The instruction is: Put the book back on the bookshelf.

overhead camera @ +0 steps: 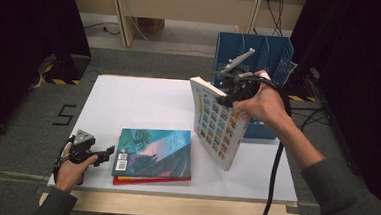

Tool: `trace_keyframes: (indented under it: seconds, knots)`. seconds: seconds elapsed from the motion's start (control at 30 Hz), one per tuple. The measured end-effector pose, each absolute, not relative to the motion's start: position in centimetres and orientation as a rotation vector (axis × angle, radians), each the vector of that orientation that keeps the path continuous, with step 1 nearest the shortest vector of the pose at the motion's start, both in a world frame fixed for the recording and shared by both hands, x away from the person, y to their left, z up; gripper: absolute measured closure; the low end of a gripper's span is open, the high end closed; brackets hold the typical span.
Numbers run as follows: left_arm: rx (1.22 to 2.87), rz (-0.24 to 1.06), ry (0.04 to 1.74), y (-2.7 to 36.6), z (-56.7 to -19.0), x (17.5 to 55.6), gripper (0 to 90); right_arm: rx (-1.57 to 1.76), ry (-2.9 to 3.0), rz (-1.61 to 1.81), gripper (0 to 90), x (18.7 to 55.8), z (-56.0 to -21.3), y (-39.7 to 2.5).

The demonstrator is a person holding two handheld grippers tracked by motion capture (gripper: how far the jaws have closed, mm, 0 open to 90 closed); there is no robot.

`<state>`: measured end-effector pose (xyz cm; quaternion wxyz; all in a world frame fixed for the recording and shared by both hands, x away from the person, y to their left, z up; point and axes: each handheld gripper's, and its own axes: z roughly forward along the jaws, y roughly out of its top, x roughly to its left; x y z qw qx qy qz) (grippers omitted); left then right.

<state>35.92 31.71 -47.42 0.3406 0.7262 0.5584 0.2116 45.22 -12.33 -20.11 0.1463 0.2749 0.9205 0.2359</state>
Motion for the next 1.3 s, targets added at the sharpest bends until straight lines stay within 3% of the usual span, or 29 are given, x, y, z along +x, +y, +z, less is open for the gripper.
trace_keyframes:
  seconds: [0.13,0.63,1.3]
  knots:
    - [1.969,0.537,1.45,31.6,-48.1,36.2,15.0,0.795,2.681,0.67,74.0,45.3,-21.4,-12.5]
    - [1.952,0.534,1.455,31.6,-48.3,36.2,14.2,0.947,2.683,0.677,71.1,44.5,-22.6,-14.7]
    - [1.954,0.534,1.451,31.6,-48.3,36.1,14.3,1.112,2.73,0.489,61.2,46.0,-23.3,-13.2]
